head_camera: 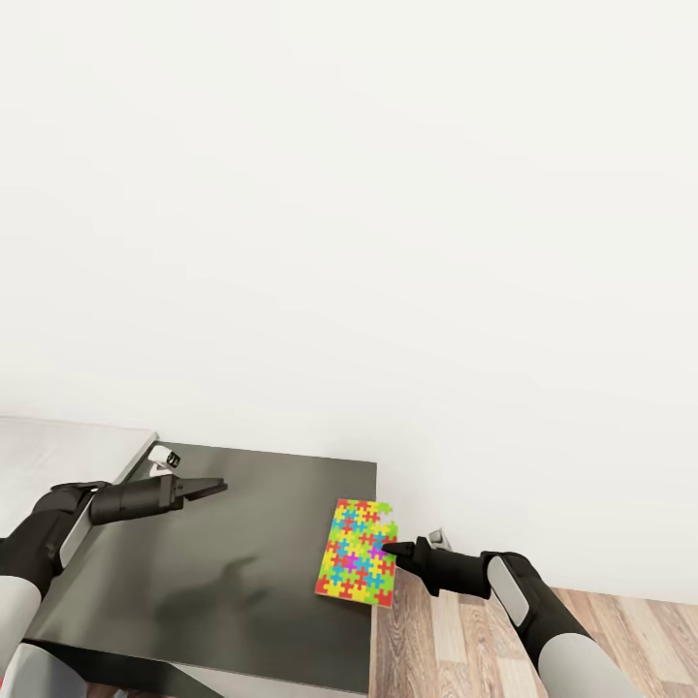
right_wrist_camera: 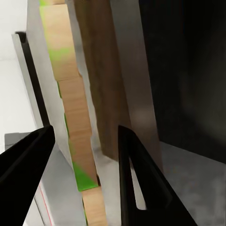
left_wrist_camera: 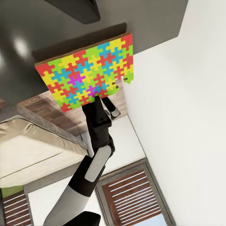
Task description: Put all the toys in the child's room - the three board games (two on the bed and one on the table), the two jigsaw puzzles on the table, and the tennis ball on the table - inside the toy box on the table in the child's room.
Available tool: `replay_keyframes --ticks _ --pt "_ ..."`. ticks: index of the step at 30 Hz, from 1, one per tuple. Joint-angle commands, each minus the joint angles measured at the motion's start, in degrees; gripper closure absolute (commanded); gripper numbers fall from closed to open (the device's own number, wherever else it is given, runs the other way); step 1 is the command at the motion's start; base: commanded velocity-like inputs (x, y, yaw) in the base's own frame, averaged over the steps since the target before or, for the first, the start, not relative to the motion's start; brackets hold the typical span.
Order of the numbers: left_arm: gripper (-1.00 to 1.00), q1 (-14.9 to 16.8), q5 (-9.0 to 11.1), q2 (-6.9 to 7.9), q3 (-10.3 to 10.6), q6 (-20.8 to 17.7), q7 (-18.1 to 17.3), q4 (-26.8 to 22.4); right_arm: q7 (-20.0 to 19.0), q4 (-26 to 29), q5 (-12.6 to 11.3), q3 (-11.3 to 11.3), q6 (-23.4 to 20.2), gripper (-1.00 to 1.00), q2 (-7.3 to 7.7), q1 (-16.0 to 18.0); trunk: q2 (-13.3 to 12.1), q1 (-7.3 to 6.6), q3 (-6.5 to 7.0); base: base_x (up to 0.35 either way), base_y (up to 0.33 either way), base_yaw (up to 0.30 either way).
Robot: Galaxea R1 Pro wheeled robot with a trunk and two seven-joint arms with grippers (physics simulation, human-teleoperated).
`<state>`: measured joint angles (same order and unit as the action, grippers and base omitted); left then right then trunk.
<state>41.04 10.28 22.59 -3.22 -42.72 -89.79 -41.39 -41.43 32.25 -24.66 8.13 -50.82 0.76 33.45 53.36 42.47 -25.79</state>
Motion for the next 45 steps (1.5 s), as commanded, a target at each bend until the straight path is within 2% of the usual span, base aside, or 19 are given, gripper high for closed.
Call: replay_keyframes --ticks 1,6,14,23,36,40,45 --pt "-1.00 0.0 0.0 0.04 0.0 -0.6 -0.2 0.0 -0.3 0.0 0.2 0.2 -0.2 1.00 0.03 0.0 0.0 0.01 -0.06 0.000 0.000 0.000" --pt "-1.00 0.0 -0.1 0.13 -0.1 -0.8 -0.2 -0.2 -0.7 0.1 0.1 0.2 -0.2 1.00 0.10 0.0 -1.2 -0.65 0.65 0.000 0.000 0.000" --pt "-1.00 0.0 0.0 0.42 0.4 -0.9 -0.2 -2.6 -6.8 0.1 0.3 1.3 0.6 1.00 0.40 0.0 -4.4 -2.41 2.78 0.000 0.000 0.000" --pt "-1.00 -0.1 0.0 0.28 0.6 -1.0 -0.2 -3.5 -7.6 0.1 0.2 1.4 0.7 1.00 0.66 -0.1 -8.0 -4.39 5.21 -0.071 0.000 0.000" --pt "-1.00 -0.1 -0.1 0.17 0.6 -1.0 -0.2 -3.5 -8.0 0.2 0.2 1.5 1.2 1.00 0.82 0.0 -13.2 -7.24 7.69 -0.073 0.000 0.000" --pt "-1.00 -0.1 -0.1 0.17 0.6 -1.0 -0.2 -3.6 -11.1 0.2 0.3 1.9 2.7 1.00 0.85 0.0 -14.8 -8.12 8.70 -0.001 0.000 -0.061" --pt "-1.00 -0.1 -0.1 0.17 0.6 -1.0 -0.2 -3.6 -12.8 0.2 0.3 2.0 3.1 1.00 0.90 0.1 -16.8 -9.22 10.04 0.000 0.000 -0.094"
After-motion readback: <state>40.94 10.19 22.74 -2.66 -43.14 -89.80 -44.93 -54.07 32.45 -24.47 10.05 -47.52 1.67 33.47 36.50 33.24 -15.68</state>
